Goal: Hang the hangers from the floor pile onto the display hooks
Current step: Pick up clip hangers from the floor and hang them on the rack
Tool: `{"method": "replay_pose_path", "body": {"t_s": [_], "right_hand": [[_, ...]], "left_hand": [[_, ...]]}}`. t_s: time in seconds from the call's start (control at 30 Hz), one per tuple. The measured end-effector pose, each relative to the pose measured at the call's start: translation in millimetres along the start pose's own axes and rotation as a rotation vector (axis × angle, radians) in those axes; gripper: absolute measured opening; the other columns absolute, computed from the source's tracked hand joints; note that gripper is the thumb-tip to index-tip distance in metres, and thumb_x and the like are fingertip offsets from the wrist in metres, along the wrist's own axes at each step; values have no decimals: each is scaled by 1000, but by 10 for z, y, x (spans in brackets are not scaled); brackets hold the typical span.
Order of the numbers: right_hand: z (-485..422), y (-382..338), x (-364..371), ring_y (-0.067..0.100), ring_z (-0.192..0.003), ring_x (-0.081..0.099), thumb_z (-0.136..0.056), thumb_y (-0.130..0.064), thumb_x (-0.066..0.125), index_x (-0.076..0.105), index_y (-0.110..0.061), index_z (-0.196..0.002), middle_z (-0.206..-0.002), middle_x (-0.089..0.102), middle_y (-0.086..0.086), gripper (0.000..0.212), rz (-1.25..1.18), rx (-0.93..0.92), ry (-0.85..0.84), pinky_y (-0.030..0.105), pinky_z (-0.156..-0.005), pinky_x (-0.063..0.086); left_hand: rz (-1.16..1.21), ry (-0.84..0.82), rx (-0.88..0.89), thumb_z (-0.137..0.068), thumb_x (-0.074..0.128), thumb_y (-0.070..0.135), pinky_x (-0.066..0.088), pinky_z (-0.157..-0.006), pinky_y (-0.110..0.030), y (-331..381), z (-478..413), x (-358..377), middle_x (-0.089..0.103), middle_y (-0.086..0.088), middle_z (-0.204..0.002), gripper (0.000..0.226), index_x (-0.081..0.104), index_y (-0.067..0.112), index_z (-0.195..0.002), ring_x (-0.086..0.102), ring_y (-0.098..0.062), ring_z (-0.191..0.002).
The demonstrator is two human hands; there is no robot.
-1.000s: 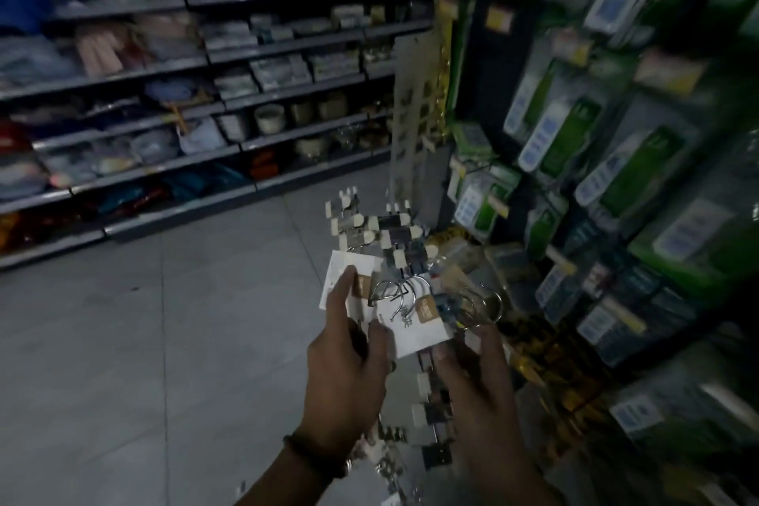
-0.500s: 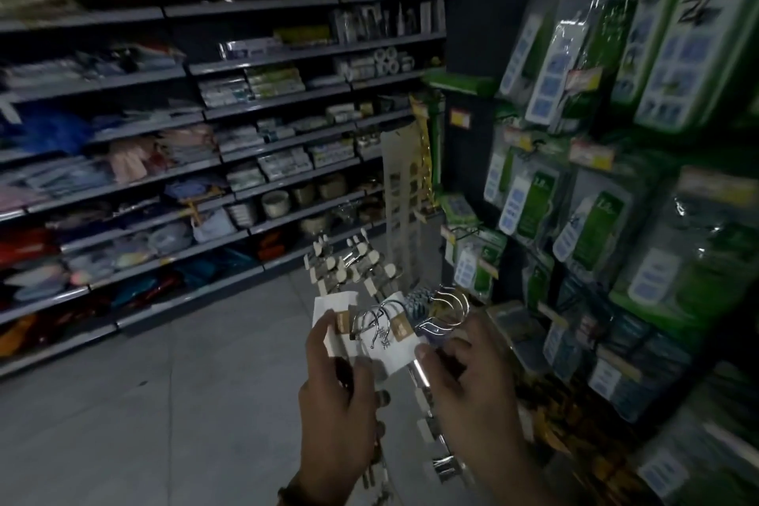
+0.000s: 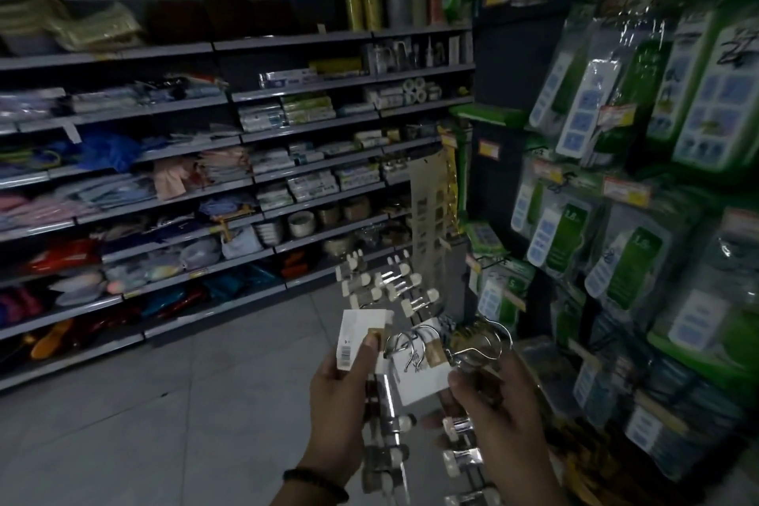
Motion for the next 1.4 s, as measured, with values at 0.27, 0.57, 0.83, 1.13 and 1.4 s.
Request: {"method": "replay_pose_path", "body": {"t_s": [0.27, 0.57, 0.83, 1.13, 1.4], "right_hand": [[-58, 172, 226, 41, -46, 61, -94, -6, 72, 50, -22, -125, -72, 63, 31, 42, 23, -63, 176, 49, -44, 52], [-125, -303, 112, 32, -53, 71, -93, -20, 75, 50, -12, -104, -92, 71, 9, 29, 274, 91, -64, 33, -42, 53], [-116, -384, 85, 46, -57, 70, -93, -17, 75, 64, -28, -100, -94, 75, 5, 18, 282, 59, -79, 42, -47, 55], [-158, -374, 39, 36, -48, 68, -89, -36, 81, 59, -25, -107, -86, 73, 5, 31, 514, 54, -160, 33, -41, 50], [-108, -257, 82, 39, -55, 70, -91, -26, 80, 65, -20, -109, -85, 76, 6, 24, 441, 123, -95, 41, -45, 56]], "left_hand": [[149, 184, 174, -92, 77, 16, 66, -71, -42, -28, 45, 210, 81, -12, -96, 17, 78, 9, -107, 80, -31, -89], [20, 65, 159, -93, 75, 29, 57, -82, -72, 119, -153, 45, 80, -18, -101, 25, 76, 13, -112, 75, -49, -96], [6, -59, 79, -90, 75, 34, 55, -87, -74, 117, -168, -139, 75, -27, -109, 34, 75, 16, -118, 65, -62, -99], [55, -72, 151, -89, 76, 35, 55, -77, -63, 192, -93, -8, 71, -31, -103, 32, 75, 15, -114, 63, -41, -82], [234, -332, 35, -100, 62, 40, 59, -69, -35, 523, -237, 121, 75, -5, -96, 37, 70, 11, -122, 71, -21, -78]]}}
Point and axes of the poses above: each hand's wrist, its own z-axis away from the middle knuckle, its own x-axis out of the palm, y = z × x, the point moved 1 cm from there along -z, towards the middle knuckle
